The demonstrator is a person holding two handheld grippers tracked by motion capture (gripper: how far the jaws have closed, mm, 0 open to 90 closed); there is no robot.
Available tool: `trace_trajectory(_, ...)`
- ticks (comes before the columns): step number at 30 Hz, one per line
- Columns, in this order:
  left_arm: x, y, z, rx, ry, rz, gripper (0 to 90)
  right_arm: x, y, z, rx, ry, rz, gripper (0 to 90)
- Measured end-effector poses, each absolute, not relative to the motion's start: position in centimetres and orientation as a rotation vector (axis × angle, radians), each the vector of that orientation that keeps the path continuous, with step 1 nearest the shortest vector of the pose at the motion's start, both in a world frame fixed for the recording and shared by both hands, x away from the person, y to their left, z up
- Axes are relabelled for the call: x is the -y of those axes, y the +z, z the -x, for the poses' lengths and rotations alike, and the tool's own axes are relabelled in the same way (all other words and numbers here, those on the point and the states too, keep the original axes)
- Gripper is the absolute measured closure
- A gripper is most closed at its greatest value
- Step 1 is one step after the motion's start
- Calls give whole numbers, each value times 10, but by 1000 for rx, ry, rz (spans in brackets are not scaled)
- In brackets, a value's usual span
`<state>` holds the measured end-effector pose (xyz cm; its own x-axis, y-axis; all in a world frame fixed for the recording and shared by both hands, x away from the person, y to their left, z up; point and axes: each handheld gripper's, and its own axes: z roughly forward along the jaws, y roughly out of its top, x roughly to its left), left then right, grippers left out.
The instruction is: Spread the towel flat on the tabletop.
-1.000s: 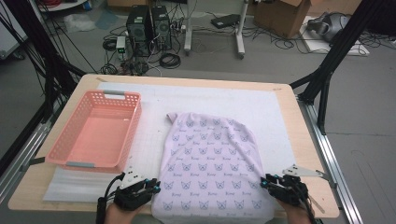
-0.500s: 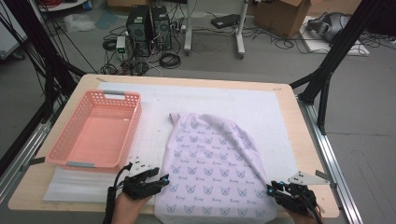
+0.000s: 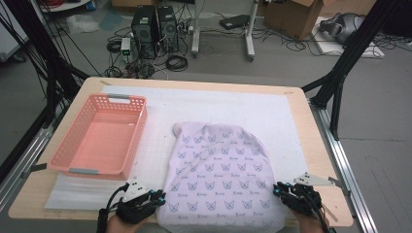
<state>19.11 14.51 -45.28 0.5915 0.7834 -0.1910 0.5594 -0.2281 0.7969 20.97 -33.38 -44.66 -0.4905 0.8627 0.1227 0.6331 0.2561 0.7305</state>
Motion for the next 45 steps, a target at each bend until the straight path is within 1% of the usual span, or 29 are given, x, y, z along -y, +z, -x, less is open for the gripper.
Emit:
trace_trajectory(1, -145, -453, -193, -1083, 309, -1905, 634, 334, -446, -209, -2245, 1076, -1368, 876)
trace_trajectory(4, -145, -451, -197, -1080, 316, -1872, 569, 339, -443, -202, -2258, 1041, -1380, 884)
trace_trajectory(8, -146, -447, -206, -1080, 324, -1846, 538, 353, -440, -189, -2259, 1009, -1387, 883)
trace_trajectory(9, -146, -447, -209, -1086, 325, -1842, 539, 355, -440, -188, -2258, 1029, -1393, 866)
trace_trajectory(10, -146, -448, -211, -1093, 325, -1838, 540, 355, -440, -188, -2248, 1054, -1403, 822)
trace_trajectory(12, -143, -450, -217, -1099, 322, -1846, 566, 356, -440, -190, -2213, 1074, -1412, 711)
trace_trajectory(15, -134, -455, -224, -1105, 314, -1879, 601, 357, -440, -193, -2174, 1103, -1419, 688)
trace_trajectory(16, -131, -456, -223, -1088, 352, -1892, 628, 357, -439, -193, -2168, 1108, -1419, 683)
trace_trajectory(17, -129, -456, -222, -1081, 389, -1913, 717, 357, -439, -193, -2162, 1115, -1421, 676)
trace_trajectory(19, -129, -454, -221, -1089, 380, -1927, 859, 357, -439, -193, -2155, 1117, -1414, 661)
trace_trajectory(21, -130, -453, -216, -1111, 395, -1924, 868, 357, -440, -194, -2146, 1121, -1418, 656)
trace_trajectory(25, -138, -453, -209, -1117, 353, -1905, 865, 356, -439, -196, -2131, 1139, -1413, 647)
trace_trajectory(27, -139, -452, -209, -1101, 346, -1894, 842, 357, -438, -197, -2122, 1152, -1412, 644)
trace_trajectory(28, -139, -452, -210, -1097, 352, -1884, 800, 357, -438, -197, -2114, 1160, -1419, 642)
trace_trajectory(30, -138, -452, -214, -1086, 344, -1854, 672, 358, -438, -199, -2109, 1168, -1420, 638)
trace_trajectory(31, -138, -451, -216, -1082, 335, -1838, 627, 359, -438, -200, -2112, 1166, -1416, 632)
trace_trajectory(34, -138, -449, -220, -1064, 325, -1814, 515, 361, -438, -204, -2113, 1157, -1418, 612)
trace_trajectory(35, -139, -449, -221, -1060, 320, -1799, 490, 362, -437, -205, -2106, 1159, -1418, 605)
trace_trajectory(38, -141, -448, -224, -1041, 308, -1774, 452, 365, -433, -207, -2063, 1202, -1438, 574)
trace_trajectory(45, -137, -446, -232, -1001, 321, -1784, 424, 364, -429, -217, -2061, 1213, -1415, 572)
